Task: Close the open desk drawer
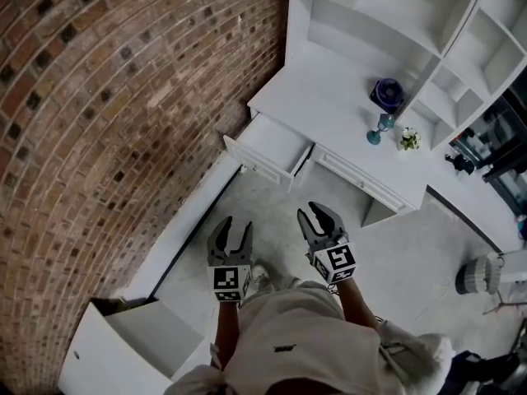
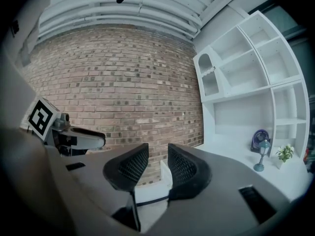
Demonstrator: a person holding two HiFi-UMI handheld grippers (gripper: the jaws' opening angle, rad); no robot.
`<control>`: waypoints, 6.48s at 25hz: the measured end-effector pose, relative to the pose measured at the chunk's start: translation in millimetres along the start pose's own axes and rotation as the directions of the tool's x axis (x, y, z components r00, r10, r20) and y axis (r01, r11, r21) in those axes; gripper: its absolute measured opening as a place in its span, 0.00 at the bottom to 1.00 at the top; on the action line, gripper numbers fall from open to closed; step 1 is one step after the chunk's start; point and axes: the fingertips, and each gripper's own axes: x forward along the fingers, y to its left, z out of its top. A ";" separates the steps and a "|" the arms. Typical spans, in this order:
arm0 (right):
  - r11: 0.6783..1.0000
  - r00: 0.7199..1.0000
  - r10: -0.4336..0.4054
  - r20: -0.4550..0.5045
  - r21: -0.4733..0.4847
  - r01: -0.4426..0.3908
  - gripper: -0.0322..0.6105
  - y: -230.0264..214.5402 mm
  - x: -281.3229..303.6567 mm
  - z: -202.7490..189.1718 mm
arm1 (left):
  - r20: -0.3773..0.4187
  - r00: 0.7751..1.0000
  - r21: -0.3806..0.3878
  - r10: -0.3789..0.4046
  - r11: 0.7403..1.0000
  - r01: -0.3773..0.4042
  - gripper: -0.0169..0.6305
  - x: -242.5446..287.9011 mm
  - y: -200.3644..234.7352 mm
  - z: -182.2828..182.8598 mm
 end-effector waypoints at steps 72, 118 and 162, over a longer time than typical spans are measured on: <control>0.898 0.906 -0.331 -0.265 0.206 0.388 0.25 -161.0 301.4 -117.5 | -0.320 0.861 0.011 -0.395 0.907 0.421 0.33 385.0 138.2 -125.3; 0.864 0.857 -0.291 -0.426 0.268 0.427 0.24 -125.7 341.1 -279.2 | -0.464 0.797 -0.004 -0.387 0.900 0.435 0.39 437.4 148.4 -283.2; 0.873 0.845 -0.245 -0.475 0.272 0.405 0.24 -208.6 369.9 -286.7 | -0.463 0.810 -0.019 -0.361 0.917 0.398 0.39 525.6 124.4 -258.8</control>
